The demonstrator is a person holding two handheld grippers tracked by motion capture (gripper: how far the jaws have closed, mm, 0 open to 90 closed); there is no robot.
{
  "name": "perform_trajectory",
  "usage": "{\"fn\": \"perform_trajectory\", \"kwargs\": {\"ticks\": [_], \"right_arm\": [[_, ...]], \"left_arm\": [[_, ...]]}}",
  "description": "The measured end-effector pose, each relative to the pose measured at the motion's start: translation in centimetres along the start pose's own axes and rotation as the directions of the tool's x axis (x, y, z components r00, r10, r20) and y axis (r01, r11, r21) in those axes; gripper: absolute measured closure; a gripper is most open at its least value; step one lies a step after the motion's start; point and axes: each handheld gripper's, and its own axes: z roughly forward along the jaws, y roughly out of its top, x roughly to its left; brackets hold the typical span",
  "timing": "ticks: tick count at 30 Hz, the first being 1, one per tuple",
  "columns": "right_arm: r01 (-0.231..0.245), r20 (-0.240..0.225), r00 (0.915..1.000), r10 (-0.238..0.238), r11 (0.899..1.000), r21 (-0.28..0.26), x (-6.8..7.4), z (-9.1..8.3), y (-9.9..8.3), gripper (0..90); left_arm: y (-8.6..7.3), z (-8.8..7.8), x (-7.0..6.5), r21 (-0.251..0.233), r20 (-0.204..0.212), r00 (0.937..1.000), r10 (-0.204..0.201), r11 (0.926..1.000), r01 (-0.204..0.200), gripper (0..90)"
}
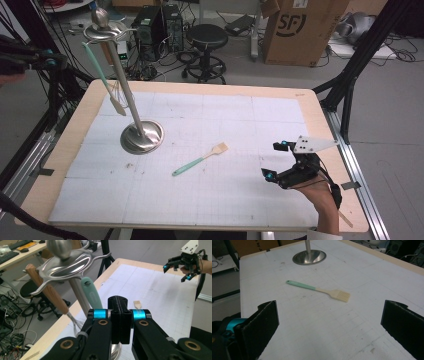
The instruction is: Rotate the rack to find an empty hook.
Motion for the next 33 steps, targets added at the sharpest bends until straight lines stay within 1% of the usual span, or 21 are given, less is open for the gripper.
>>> {"fn": "perform_trajectory", "kwargs": {"ticks": [1, 3, 7, 14, 20, 21, 23, 24, 26, 27, 29, 33], "right_arm": [[0.001, -0.001, 1.0000, -0.001, 1.000, 0.000, 0.0, 0.0, 0.0, 0.2], [-0.001, 0.001, 1.0000, 0.001, 1.000, 0.000, 0.0, 0.0, 0.0, 0.2], [-0.004, -0.002, 1.0000, 0.004, 1.000, 0.003, 0.0, 0.1, 0.0, 0.2], [-0.003, -0.003, 1.0000, 0.003, 1.000, 0.004, 0.0, 0.1, 0.0, 0.2], [0.004, -0.003, 1.0000, -0.004, 1.000, 0.011, 0.0, 0.2, 0.0, 0.2], [0.004, -0.003, 1.0000, -0.004, 1.000, 0.012, 0.0, 0.3, 0.0, 0.2], [0.004, -0.005, 1.0000, -0.004, 1.000, 0.014, 0.0, 0.3, -0.1, 0.2], [0.003, -0.006, 1.0000, -0.003, 1.000, 0.014, 0.0, 0.3, -0.1, 0.2], [-0.004, -0.004, 1.0000, 0.004, 1.000, 0.013, -0.1, 0.2, -0.1, 0.2], [-0.002, -0.005, 1.0000, 0.002, 1.000, 0.012, -0.1, 0.1, -0.2, 0.2], [-0.002, -0.003, 1.0000, 0.002, 1.000, 0.010, -0.2, 0.1, -0.3, 0.2], [-0.012, -0.005, 0.9999, 0.012, 1.000, 0.014, -0.2, 0.1, -0.3, 0.2]], "left_arm": [[0.1, 0.1, -0.1, -0.001, 0.003, 1.0000, -0.005, 1.0000, 0.005, 89.9], [0.2, 0.3, -0.3, -0.004, 0.007, 1.0000, 0.002, 1.0000, -0.002, 89.9], [0.6, 0.7, -0.6, -0.007, 0.015, 0.9999, 0.004, 1.0000, -0.004, 89.9], [1.2, 1.7, -0.3, -0.006, 0.019, 0.9998, 0.006, 1.0000, -0.006, 89.9], [1.5, 2.6, 0.2, -0.003, 0.020, 0.9998, -0.002, 1.0000, 0.002, 89.9], [1.6, 2.8, 0.4, 0.000, 0.015, 0.9999, -0.002, 1.0000, 0.002, 89.9], [1.7, 3.0, 0.7, 0.002, -0.006, 1.0000, -0.005, 1.0000, 0.005, 89.9], [1.7, 3.2, 0.9, -0.002, -0.003, 0.9999, -0.012, 0.9999, 0.012, 89.9], [1.8, 3.5, 1.1, -0.004, -0.004, 0.9999, -0.012, 0.9999, 0.012, 89.9], [1.8, 3.6, 1.2, 0.002, 0.001, 0.9999, -0.011, 0.9999, 0.011, 89.9], [1.8, 3.8, 1.4, 0.009, -0.004, 0.9999, -0.016, 0.9998, 0.016, 89.9], [1.7, 4.0, 2.1, 0.011, -0.007, 0.9996, -0.026, 0.9996, 0.026, 89.9]]}}
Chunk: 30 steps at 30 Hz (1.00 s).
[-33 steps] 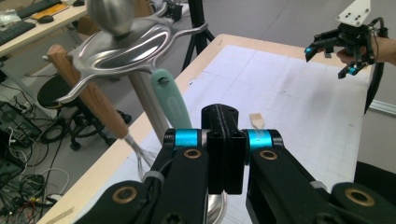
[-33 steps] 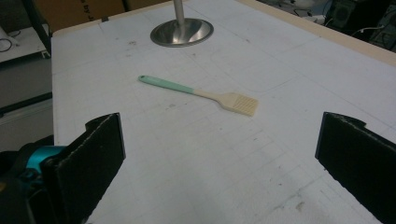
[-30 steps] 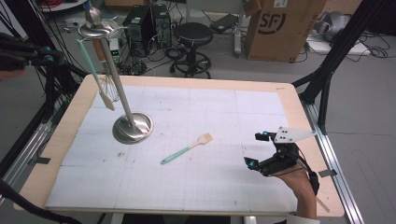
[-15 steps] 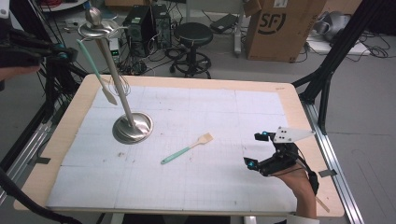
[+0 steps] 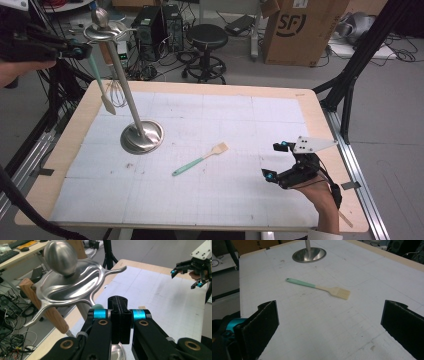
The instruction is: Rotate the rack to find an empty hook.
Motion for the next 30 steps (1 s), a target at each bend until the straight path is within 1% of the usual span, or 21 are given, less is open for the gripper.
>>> {"fn": "perform_trajectory", "kwargs": {"ticks": [3, 10, 19, 21, 26, 30], "right_arm": [[-0.001, -0.003, 1.0000, 0.002, 1.000, 0.003, -0.1, 0.2, -0.1, 0.2], [-0.005, -0.001, 1.0000, 0.005, 1.000, 0.008, -0.2, 0.3, -0.2, 0.2], [-0.003, -0.005, 1.0000, 0.003, 1.000, 0.016, -0.2, 0.5, -0.2, 0.2], [-0.007, -0.004, 1.0000, 0.007, 1.000, 0.017, -0.2, 0.5, -0.3, 0.2], [-0.008, -0.002, 1.0000, 0.008, 1.000, 0.018, -0.3, 0.5, -0.4, 0.2], [-0.012, 0.001, 0.9999, 0.012, 1.000, 0.022, -0.3, 0.5, -0.5, 0.2]], "left_arm": [[-0.2, 0.0, 0.4, 0.001, 0.008, 1.0000, 0.000, 1.0000, 0.000, 89.9], [-0.5, -0.5, 1.0, 0.000, -0.014, 0.9999, -0.009, 1.0000, 0.009, 89.9], [-0.9, -0.7, 2.0, -0.002, -0.022, 0.9995, -0.023, 0.9997, 0.023, 89.9], [-0.9, -0.7, 2.2, 0.004, -0.023, 0.9995, -0.022, 0.9998, 0.022, 89.9], [-0.8, -0.8, 2.5, 0.000, -0.025, 0.9996, -0.016, 0.9999, 0.016, 89.9], [-0.9, -0.8, 2.8, -0.001, -0.024, 0.9995, -0.022, 0.9998, 0.022, 89.9]]}}
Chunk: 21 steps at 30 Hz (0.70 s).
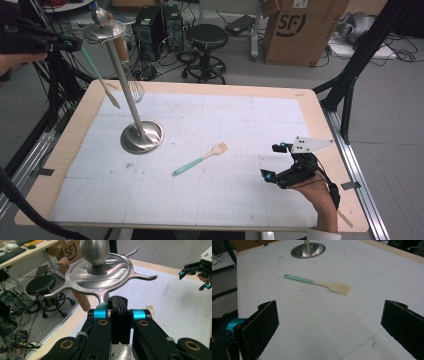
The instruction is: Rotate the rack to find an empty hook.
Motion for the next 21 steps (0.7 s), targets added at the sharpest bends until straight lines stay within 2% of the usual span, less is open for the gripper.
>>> {"fn": "perform_trajectory", "kwargs": {"ticks": [21], "right_arm": [[-0.011, 0.004, 0.9999, 0.011, 1.000, 0.006, -0.2, 0.0, -0.3, 0.2]], "left_arm": [[-0.4, -0.2, 1.5, -0.006, -0.012, 0.9998, -0.013, 0.9999, 0.013, 89.9]]}}
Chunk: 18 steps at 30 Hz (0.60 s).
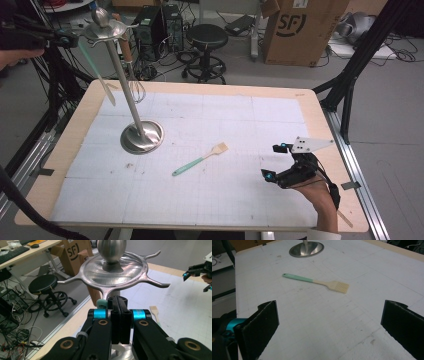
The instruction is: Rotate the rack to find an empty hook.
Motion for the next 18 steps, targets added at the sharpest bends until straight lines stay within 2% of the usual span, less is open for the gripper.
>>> {"fn": "perform_trajectory", "kwargs": {"ticks": [14, 18], "right_arm": [[-0.010, 0.003, 0.9999, 0.010, 1.000, 0.003, -0.15, 0.04, -0.24, 0.2], [-0.011, 0.002, 0.9999, 0.011, 1.000, 0.003, -0.16, -0.01, -0.26, 0.2]], "left_arm": [[-0.02, 0.15, 0.64, 0.003, -0.015, 0.9999, -0.006, 1.0000, 0.006, 89.9], [0.02, 0.24, 0.91, 0.003, -0.008, 1.0000, -0.002, 1.0000, 0.002, 89.9]]}}
